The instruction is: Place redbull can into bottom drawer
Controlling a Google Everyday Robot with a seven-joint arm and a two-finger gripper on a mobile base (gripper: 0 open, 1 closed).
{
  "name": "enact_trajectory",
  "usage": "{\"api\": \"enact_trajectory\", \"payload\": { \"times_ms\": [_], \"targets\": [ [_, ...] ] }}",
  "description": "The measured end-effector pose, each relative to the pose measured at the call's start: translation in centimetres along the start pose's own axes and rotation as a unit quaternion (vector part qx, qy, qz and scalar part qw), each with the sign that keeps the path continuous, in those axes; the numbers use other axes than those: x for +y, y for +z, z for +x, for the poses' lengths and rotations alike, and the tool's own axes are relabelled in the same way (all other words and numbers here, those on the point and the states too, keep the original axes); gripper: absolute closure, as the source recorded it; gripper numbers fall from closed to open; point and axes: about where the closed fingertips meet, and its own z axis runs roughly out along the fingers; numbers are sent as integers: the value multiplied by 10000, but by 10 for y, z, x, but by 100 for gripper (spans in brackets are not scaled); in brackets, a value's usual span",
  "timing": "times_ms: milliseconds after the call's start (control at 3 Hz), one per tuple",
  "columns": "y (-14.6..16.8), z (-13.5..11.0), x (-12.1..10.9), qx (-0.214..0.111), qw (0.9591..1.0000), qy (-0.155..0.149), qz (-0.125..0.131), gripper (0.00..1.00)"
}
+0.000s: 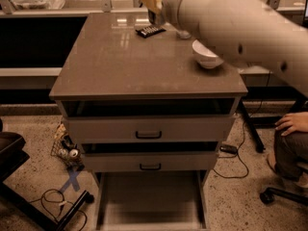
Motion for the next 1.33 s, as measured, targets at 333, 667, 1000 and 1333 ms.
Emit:
{"api": "enact_trajectory", "payload": {
  "times_ms": [333,667,1000,1333],
  "targets": [
    [-43,64,22,533,9986,54,44,100],
    [-69,127,43,1151,9933,6,-117,100],
    [-76,190,33,1768,9839,-123,-245,100],
    [-76,190,33,1768,9839,-123,-245,100]
  ]
}}
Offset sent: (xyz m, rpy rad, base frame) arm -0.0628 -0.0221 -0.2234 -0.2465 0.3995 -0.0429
